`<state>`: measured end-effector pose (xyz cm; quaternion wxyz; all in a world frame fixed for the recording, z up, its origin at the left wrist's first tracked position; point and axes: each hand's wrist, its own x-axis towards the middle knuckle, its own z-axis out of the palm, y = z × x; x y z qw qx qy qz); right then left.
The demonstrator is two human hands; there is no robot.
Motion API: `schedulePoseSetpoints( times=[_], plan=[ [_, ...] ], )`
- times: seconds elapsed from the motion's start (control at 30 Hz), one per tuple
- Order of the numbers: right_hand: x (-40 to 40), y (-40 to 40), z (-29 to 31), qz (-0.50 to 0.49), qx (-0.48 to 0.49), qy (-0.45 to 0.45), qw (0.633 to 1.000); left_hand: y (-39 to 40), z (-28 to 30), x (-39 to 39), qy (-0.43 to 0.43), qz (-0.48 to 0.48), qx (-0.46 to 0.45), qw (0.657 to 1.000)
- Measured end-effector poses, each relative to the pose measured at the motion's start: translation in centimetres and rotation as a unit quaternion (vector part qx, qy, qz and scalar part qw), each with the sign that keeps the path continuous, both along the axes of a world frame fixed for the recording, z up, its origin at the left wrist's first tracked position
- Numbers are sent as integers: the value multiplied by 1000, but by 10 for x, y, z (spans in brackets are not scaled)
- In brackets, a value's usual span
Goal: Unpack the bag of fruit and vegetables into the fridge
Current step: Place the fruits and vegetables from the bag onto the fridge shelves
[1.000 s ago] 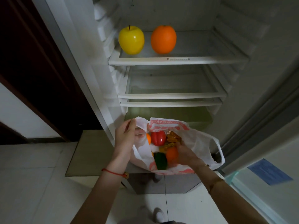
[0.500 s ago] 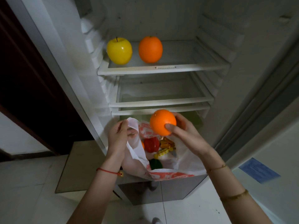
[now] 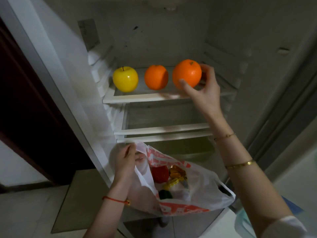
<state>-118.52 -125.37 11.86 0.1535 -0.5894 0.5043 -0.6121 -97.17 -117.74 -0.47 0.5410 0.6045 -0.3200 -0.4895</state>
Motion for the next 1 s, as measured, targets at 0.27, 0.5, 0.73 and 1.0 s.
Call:
schedulePoseSetpoints(
  times=[0.27,0.5,0.73,1.0],
  plan=[
    [-3,-54,-11,-79,65,103,989,-2,2,2,7,1,-6,1000],
    [-2,-43,-14,-82,62,97,990,-4,-2,8,-32,5,-6,999],
    [16,37,-45,35,-104,99,989,4,0,22,-99,26,-46,994],
    [50,52,-186,272,273,381,841,24,-3,31,-163,23,-60,984]
  ],
)
